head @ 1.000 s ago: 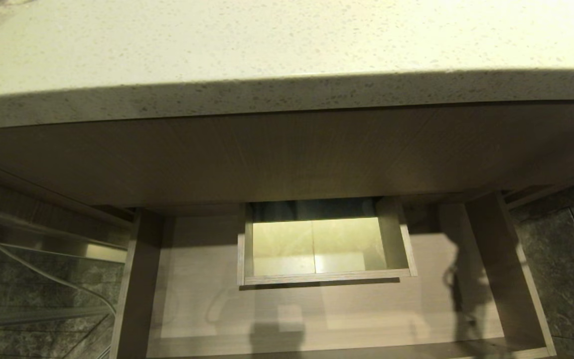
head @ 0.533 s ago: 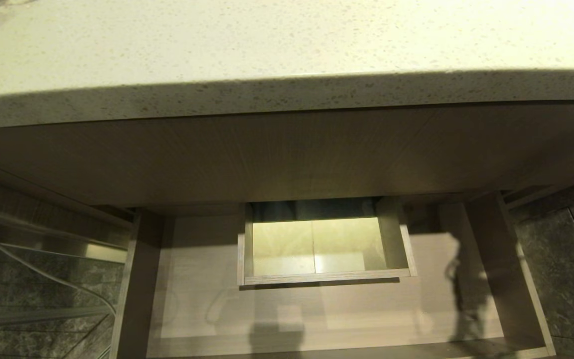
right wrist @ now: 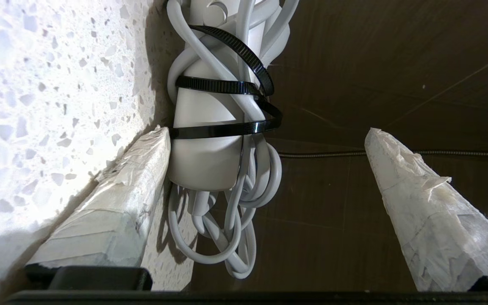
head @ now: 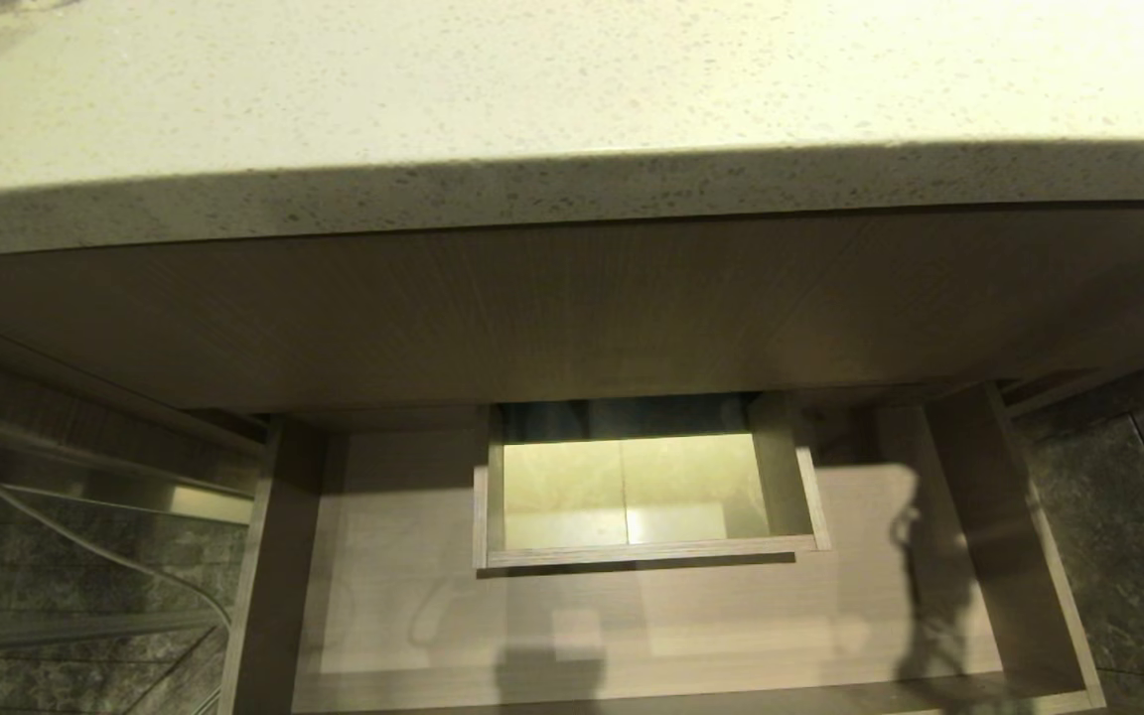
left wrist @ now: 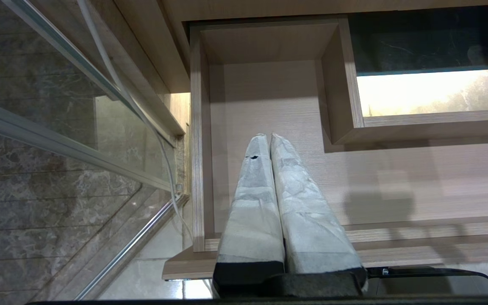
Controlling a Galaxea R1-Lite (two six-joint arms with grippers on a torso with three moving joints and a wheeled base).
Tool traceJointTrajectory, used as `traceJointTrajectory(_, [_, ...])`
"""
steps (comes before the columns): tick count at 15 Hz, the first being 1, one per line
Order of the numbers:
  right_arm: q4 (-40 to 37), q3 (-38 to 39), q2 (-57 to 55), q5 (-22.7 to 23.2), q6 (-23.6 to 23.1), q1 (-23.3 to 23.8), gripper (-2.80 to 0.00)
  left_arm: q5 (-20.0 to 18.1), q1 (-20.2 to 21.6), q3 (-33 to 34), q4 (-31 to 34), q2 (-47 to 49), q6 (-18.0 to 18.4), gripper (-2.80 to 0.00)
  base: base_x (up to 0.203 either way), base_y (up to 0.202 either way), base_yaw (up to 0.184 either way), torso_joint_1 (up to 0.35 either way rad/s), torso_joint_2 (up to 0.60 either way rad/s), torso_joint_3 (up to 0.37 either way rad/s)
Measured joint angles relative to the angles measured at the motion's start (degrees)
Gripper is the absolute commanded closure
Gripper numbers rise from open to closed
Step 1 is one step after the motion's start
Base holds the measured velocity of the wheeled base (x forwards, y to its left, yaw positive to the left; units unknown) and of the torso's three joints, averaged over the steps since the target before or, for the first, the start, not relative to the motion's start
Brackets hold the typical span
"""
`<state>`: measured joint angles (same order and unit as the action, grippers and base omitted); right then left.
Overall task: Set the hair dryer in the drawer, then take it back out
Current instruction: Pick up the hairdryer
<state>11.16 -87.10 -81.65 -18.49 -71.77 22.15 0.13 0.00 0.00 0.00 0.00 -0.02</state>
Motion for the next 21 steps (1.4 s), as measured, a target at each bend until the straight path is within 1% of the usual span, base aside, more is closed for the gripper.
traceJointTrajectory(2, [1.0,-0.1,-0.5,0.0,-0.1,0.0,-2.8,0.0,0.0,0.0,0.0,0.0,0.0,0.0,0.0,0.0,0.0,0.0,0.0,0.0])
traceJointTrajectory(10, [0.8,0.1,-0.6,0.4,-0.4,0.7,-2.8,0.0,0.0,0.0,0.0,0.0,0.0,0.0,0.0,0.0,0.0,0.0,0.0,0.0])
traceJointTrajectory(17, [-5.2,4.6,5.6,1.0,-0.7,0.6,-2.8,0.0,0.0,0.0,0.0,0.0,0.0,0.0,0.0,0.0,0.0,0.0,0.0,0.0])
traceJointTrajectory(21, [-7.6,5.3,8.7,0.8,-0.9,0.8,-2.8,0.0,0.0,0.0,0.0,0.0,0.0,0.0,0.0,0.0,0.0,0.0,0.0,0.0])
